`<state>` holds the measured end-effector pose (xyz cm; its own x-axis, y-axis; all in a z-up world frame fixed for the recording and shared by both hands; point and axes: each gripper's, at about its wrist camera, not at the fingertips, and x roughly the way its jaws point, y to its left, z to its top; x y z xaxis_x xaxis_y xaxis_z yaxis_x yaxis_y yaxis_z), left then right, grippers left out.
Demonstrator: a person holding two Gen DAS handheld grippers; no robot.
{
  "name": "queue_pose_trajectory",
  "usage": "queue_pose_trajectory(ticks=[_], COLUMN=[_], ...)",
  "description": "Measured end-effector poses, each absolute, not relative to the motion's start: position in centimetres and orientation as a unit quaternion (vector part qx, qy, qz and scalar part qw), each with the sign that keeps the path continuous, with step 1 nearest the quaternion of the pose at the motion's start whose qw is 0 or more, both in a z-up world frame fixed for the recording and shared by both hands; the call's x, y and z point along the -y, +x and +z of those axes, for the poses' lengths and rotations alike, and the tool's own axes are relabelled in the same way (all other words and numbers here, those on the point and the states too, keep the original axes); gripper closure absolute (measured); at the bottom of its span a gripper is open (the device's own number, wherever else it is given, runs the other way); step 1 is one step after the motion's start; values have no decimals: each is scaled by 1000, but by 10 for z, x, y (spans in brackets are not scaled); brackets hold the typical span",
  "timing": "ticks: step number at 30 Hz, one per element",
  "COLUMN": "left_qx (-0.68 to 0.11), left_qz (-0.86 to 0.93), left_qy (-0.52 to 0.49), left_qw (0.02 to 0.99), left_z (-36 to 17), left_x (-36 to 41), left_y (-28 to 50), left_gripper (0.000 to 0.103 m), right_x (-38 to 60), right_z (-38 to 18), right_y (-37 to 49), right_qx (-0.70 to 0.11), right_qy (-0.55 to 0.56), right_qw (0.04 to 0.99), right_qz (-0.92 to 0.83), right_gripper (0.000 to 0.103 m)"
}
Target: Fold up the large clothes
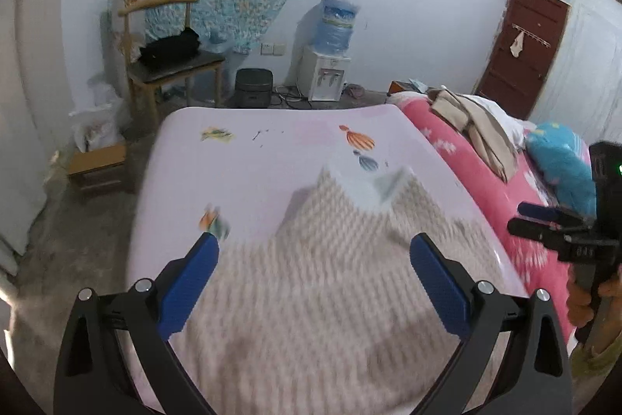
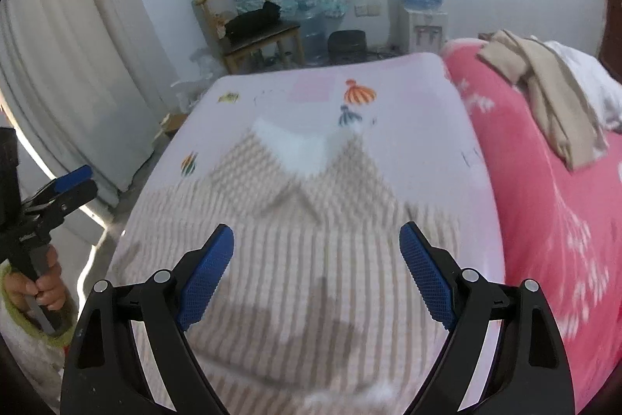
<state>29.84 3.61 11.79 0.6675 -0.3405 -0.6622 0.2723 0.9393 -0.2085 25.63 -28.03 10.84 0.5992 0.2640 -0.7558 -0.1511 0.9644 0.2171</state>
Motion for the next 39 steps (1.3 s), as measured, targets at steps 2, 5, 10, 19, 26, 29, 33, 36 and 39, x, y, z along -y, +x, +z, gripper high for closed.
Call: queue_pose_trajectory(ticks=[2,5,10,19,26,29,33,36,39], left_qx=[-387,-416,-472,-508,-458,-434,-417,-416,-413], left_qz=[-186,-203,-201,-199,-236,-251,-275,-288,-291], left_qy=[-61,-77,-77,-103,-62,-41,-17,1,28], left_qw=[901,883,855,831,855,864,866,862,862], left_z=[111,90,47,9,57,80,89,82,73], left_x=[-28,-6,27,32,31,26,16,12,17], left_y=[332,391,453,482,429,390,334,301,281], left_gripper=[10,15,24,80,91,91,91,90,90], right_x=[284,288,296,295,285,282,286,292,303], right_z=[103,87,45,16,66,84,104,127,148], right_y=[285,335,403,419,368,329,269,255,265], right_qx=[-444,-469,-521,-542,-491,-468,-446,-405,-379], right_qy=[71,91,126,134,81,69,55,78,142], right_qw=[885,871,838,823,857,867,869,876,870], right_qz=[116,115,101,105,134,158,210,249,282], right_gripper=[20,20,28,88,91,91,77,57,56])
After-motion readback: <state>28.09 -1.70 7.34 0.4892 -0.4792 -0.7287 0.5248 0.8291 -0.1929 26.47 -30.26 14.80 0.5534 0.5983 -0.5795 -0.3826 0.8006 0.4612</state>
